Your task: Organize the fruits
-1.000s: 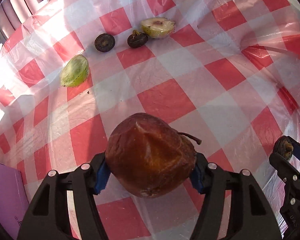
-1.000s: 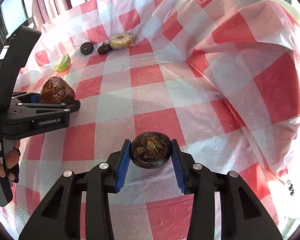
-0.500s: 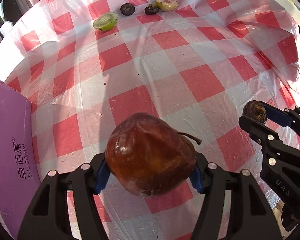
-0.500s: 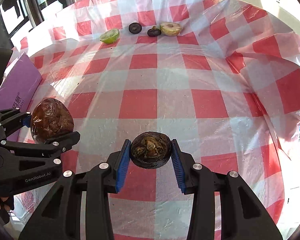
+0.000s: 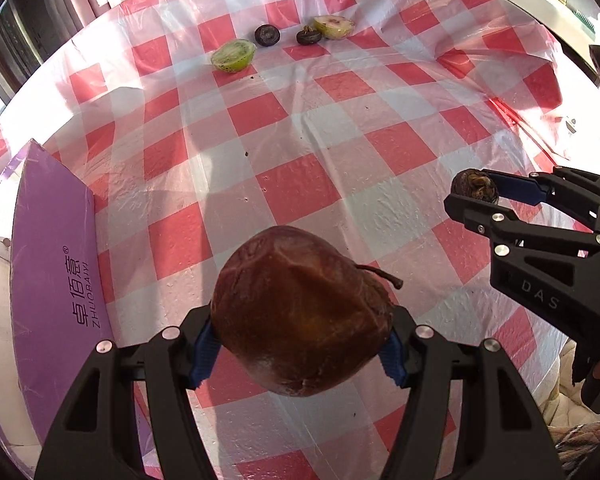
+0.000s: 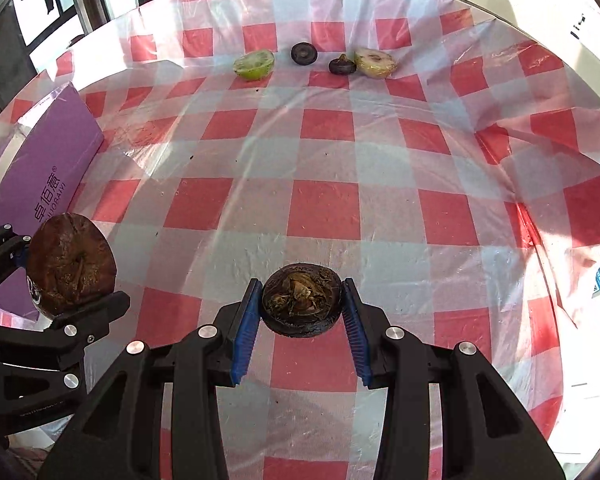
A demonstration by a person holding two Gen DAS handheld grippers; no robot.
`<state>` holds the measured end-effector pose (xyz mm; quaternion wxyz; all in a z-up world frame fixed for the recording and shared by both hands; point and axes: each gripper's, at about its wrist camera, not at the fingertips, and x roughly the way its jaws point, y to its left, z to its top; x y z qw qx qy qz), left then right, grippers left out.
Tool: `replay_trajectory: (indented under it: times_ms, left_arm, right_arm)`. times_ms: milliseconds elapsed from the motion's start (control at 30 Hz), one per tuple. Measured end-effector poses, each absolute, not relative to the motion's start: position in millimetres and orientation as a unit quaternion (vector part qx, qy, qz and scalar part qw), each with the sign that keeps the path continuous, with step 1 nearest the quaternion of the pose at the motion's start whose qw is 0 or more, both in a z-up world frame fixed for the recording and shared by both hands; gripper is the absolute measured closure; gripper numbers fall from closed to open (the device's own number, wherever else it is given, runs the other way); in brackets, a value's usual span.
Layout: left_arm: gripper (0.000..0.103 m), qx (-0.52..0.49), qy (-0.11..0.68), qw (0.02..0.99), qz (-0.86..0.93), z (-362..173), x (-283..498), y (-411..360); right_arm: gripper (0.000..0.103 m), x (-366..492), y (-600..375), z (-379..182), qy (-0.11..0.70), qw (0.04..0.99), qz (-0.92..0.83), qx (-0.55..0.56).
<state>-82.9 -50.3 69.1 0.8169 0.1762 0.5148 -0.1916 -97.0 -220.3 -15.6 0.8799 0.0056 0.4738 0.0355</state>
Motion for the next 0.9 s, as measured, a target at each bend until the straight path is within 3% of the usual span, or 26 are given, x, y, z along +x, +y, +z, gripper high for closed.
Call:
replay_trajectory:
  times_ms: [900]
  left_arm:
    - [0.039, 0.122, 0.425, 0.885, -0.148, 153, -66, 80]
  right_arm:
    - [0.063, -89, -88, 58, 0.405, 0.909, 0.093, -0.012]
